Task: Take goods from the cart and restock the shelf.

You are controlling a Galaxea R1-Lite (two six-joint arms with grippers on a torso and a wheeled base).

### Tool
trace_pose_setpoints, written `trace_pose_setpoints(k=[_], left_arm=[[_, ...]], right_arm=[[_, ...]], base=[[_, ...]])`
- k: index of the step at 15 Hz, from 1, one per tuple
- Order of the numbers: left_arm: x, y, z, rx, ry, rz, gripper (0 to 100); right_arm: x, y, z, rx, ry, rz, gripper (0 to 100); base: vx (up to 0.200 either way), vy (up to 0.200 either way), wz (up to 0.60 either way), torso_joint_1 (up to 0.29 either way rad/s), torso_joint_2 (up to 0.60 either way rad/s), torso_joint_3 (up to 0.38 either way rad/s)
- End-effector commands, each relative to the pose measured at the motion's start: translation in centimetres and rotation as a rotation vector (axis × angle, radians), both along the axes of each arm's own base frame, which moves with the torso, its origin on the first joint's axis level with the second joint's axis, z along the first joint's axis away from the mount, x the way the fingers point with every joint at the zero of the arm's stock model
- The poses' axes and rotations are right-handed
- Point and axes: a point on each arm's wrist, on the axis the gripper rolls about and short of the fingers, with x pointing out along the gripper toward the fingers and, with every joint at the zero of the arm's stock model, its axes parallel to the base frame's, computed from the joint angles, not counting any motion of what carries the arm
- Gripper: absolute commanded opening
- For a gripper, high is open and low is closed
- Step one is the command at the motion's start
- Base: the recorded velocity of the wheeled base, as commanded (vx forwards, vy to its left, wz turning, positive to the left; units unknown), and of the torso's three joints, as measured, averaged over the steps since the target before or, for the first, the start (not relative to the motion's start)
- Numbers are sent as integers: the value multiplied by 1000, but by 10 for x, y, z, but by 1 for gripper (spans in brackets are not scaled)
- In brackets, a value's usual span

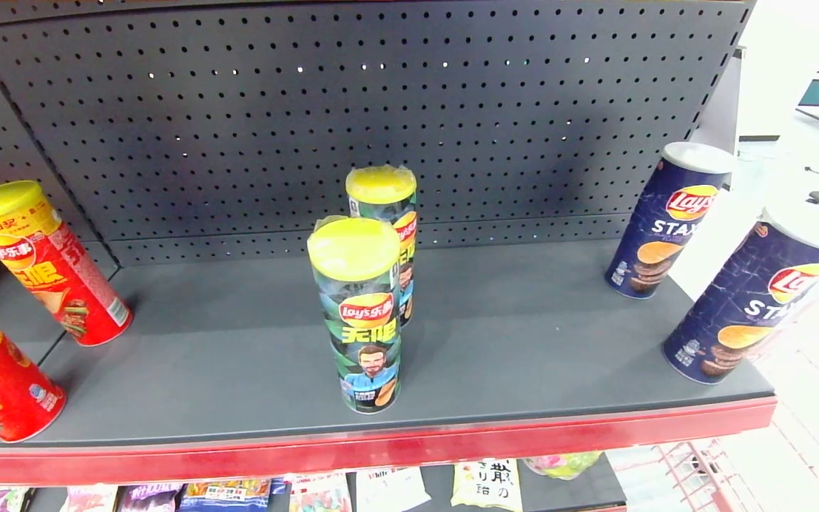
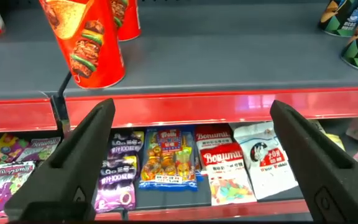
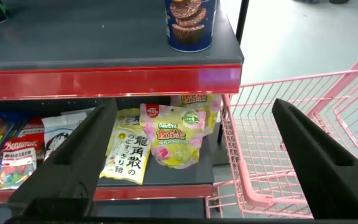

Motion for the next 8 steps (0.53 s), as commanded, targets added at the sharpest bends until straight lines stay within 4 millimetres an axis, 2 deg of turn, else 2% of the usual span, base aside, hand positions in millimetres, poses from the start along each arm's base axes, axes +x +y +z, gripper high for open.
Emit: trace_pose_setpoints(k=[1, 8], left_arm=[[0, 0, 0, -1, 0, 1, 100], [0, 0, 0, 1, 0, -2, 100]], right_arm=[[0, 0, 0, 0, -1, 0, 100], [0, 0, 0, 2, -1, 1, 100]], base=[[0, 0, 0, 0, 0, 0], [0, 0, 0, 0, 0, 0]])
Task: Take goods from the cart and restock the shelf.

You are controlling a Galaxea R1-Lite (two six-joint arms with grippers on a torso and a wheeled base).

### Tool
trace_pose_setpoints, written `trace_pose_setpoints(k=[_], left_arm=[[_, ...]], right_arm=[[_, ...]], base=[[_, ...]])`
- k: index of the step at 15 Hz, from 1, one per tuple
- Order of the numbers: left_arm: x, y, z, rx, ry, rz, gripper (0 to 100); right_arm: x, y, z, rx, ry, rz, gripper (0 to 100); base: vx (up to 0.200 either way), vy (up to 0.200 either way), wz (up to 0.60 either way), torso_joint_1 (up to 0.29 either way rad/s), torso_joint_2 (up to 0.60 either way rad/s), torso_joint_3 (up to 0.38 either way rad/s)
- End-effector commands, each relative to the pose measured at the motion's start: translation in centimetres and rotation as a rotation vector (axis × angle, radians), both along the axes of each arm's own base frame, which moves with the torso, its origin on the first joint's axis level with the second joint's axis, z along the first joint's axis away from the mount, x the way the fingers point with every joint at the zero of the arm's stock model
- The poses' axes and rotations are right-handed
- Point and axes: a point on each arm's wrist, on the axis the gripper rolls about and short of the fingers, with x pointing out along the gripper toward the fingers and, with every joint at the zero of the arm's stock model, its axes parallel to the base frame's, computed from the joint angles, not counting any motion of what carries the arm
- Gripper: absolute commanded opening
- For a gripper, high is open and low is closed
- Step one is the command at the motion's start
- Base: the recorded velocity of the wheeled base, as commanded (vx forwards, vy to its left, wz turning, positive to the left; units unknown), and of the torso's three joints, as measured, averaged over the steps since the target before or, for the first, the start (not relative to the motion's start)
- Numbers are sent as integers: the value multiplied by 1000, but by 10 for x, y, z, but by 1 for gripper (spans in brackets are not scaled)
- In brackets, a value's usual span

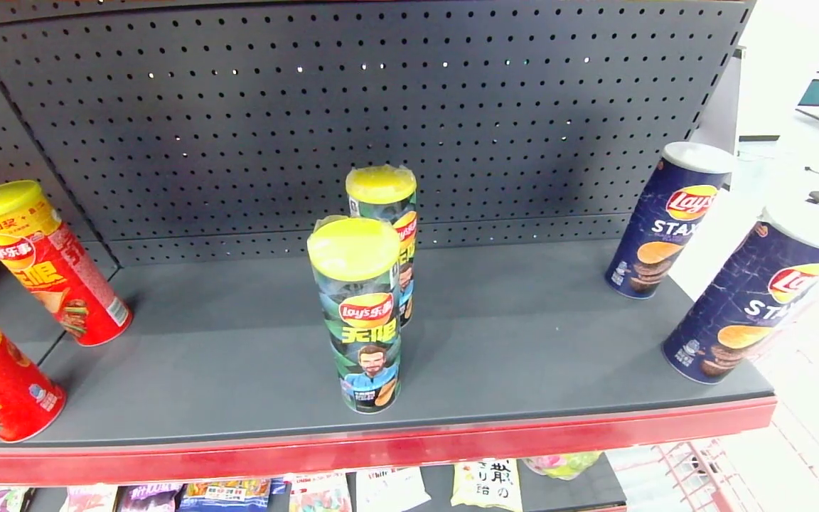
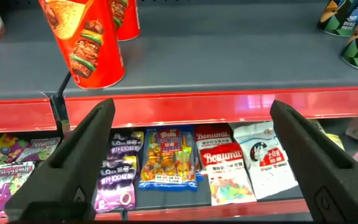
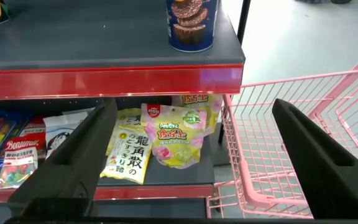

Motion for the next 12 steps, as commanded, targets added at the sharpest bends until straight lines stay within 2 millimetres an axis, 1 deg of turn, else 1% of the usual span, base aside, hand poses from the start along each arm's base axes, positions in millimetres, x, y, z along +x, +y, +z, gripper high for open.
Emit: trace_pose_setpoints(k=[1, 3, 5, 7, 8, 9, 10, 11, 12], left_arm=[[0, 0, 0, 0, -1, 2, 100], [1, 0, 0, 12, 7, -12, 100], [1, -2, 1, 17, 10, -72, 100], [0, -2, 1, 31, 0, -96, 100], [-3, -3, 18, 14, -58, -134, 100], [1, -3, 65, -70, -56, -196, 100], [8, -3, 82, -102, -37, -196, 100], [14, -4, 119, -132, -72, -221, 100], [18, -5, 123, -117, -52, -290, 100]], right_arm=[[0, 0, 0, 0, -1, 1, 100], [0, 0, 0, 0, -1, 1, 100], [0, 0, 0, -1, -4, 2, 100], [0, 0, 0, -1, -1, 1, 100], [0, 0, 0, -1, -2, 1, 100], [0, 0, 0, -1, -2, 1, 100], [0, 0, 0, -1, -4, 1, 100], [0, 0, 0, -4, -3, 1, 100], [0, 0, 0, -4, -4, 1, 100]], base=[[0, 0, 0, 0, 0, 0], [0, 0, 0, 0, 0, 0], [0, 0, 0, 0, 0, 0], [0, 0, 0, 0, 0, 0], [0, 0, 0, 0, 0, 0], [0, 0, 0, 0, 0, 0], [0, 0, 0, 0, 0, 0], [0, 0, 0, 0, 0, 0], [0, 0, 0, 0, 0, 0]])
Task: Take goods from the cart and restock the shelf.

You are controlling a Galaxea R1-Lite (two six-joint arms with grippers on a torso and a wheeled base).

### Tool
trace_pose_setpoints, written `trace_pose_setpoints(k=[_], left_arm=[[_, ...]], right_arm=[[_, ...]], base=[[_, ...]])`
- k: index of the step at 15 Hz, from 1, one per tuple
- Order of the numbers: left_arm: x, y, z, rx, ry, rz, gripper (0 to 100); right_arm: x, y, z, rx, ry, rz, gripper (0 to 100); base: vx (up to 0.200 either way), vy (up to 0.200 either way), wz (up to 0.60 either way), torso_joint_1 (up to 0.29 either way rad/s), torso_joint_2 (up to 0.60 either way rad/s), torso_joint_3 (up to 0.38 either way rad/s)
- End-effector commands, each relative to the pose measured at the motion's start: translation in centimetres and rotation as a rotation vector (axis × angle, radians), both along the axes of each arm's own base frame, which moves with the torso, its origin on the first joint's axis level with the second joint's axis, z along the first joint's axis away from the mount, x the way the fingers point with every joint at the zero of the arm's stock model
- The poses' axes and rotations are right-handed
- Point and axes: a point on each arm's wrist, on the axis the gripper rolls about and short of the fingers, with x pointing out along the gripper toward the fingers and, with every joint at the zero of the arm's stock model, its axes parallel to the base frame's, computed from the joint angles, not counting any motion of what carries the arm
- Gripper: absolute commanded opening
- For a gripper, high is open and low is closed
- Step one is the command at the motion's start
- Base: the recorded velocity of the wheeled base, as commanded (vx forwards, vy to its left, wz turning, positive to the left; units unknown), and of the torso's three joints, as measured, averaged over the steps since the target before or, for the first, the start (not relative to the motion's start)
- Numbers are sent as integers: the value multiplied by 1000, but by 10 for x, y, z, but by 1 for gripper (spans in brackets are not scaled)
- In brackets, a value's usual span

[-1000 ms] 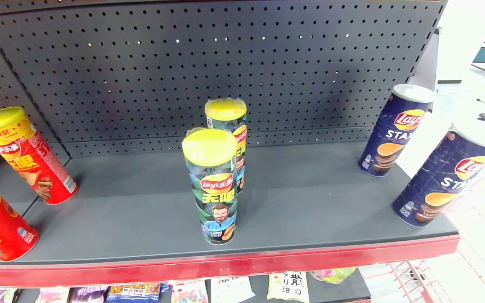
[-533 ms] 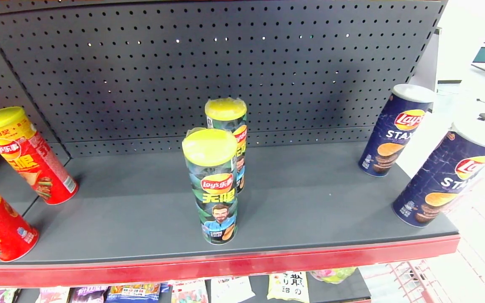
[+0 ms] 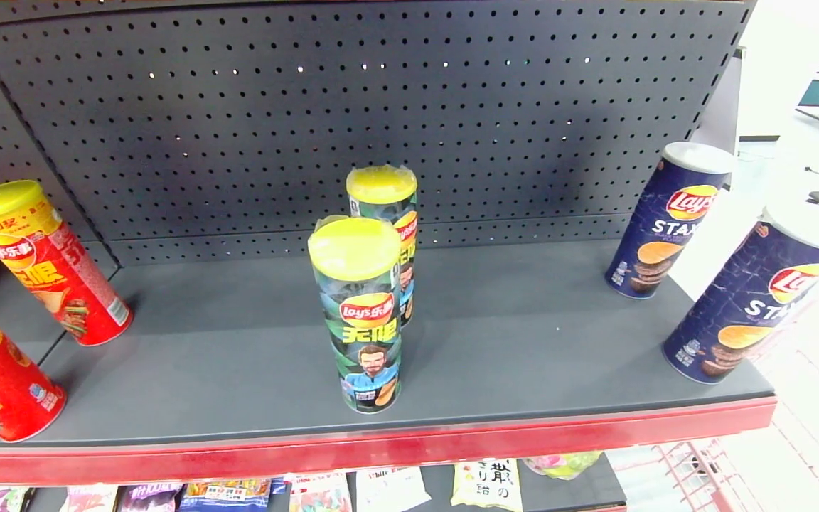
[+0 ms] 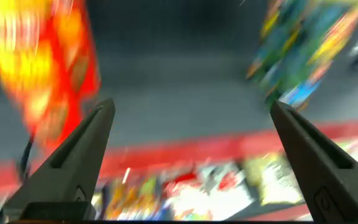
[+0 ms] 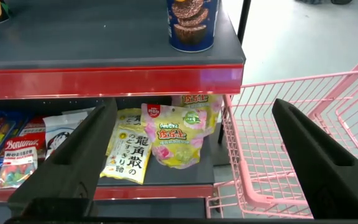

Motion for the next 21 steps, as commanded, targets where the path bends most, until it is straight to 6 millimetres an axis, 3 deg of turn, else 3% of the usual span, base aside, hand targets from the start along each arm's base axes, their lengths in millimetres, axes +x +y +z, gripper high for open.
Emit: trace_pose_setpoints(k=[1, 4, 7, 9, 12, 16, 21], left_arm=[[26, -3, 48, 5, 68, -142, 100], [46, -8, 23, 83, 223, -320, 100], [104, -11, 18, 269, 390, -363, 100], [140, -13, 14, 304, 404, -373, 100], [175, -15, 8, 314, 396, -367, 100], [191, -33, -6, 305, 473, -473, 100], [215, -39, -18, 299, 500, -490, 100]], right_arm=[[0, 0, 0, -1, 1, 1, 100], [0, 0, 0, 2, -1, 1, 100], [0, 0, 0, 6, 0, 1, 100], [0, 0, 0, 4, -2, 1, 100], [0, 0, 0, 4, -2, 1, 100], [0, 0, 0, 4, 0, 1, 100], [0, 0, 0, 1, -2, 1, 100]], base=[[0, 0, 0, 0, 0, 0], [0, 0, 0, 0, 0, 0], [0, 0, 0, 0, 0, 0], [0, 0, 0, 0, 0, 0], [0, 0, 0, 0, 0, 0], [0, 0, 0, 0, 0, 0], [0, 0, 0, 0, 0, 0]])
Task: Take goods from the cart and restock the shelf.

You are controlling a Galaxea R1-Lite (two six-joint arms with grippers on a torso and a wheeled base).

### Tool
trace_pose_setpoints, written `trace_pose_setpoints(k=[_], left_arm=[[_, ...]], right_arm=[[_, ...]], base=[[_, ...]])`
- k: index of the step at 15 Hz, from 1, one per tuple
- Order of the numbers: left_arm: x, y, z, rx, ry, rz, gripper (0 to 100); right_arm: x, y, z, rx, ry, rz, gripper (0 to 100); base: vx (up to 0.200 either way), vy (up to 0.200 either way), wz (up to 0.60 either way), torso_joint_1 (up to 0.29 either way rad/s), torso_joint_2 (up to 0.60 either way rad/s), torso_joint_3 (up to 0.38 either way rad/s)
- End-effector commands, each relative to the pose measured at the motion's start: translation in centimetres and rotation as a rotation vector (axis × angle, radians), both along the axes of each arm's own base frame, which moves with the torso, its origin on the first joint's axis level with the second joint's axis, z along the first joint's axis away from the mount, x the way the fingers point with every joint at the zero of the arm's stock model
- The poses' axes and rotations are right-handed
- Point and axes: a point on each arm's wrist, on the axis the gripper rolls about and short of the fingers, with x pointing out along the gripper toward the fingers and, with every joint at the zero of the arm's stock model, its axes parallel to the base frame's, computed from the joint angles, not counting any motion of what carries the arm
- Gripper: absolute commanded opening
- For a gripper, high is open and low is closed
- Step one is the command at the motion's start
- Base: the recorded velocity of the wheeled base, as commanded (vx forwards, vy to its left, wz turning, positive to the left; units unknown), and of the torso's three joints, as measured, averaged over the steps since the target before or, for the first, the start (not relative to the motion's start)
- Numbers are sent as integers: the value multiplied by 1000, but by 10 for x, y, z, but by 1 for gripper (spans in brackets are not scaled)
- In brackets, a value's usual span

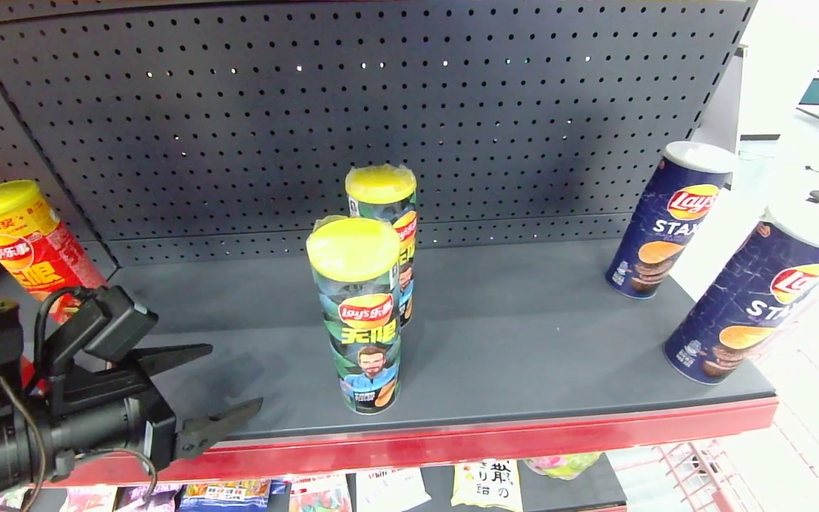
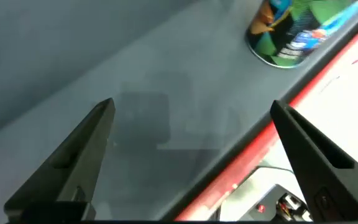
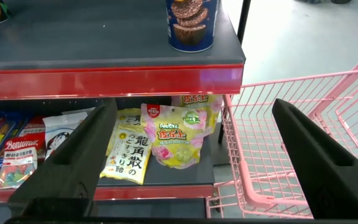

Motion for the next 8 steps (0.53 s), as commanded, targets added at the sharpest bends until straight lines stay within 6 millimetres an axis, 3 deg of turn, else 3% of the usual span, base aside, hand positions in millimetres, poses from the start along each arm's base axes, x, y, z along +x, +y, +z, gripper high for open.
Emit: trace_pose_setpoints(k=[1, 8], left_arm=[[17, -8, -8, 9, 41, -22, 100], [46, -34, -7, 29, 37, -88, 100]], right_arm=[[0, 0, 0, -1, 0, 0, 100], [0, 0, 0, -1, 0, 1, 100]], base=[[0, 0, 0, 0, 0, 0], [0, 0, 0, 0, 0, 0]])
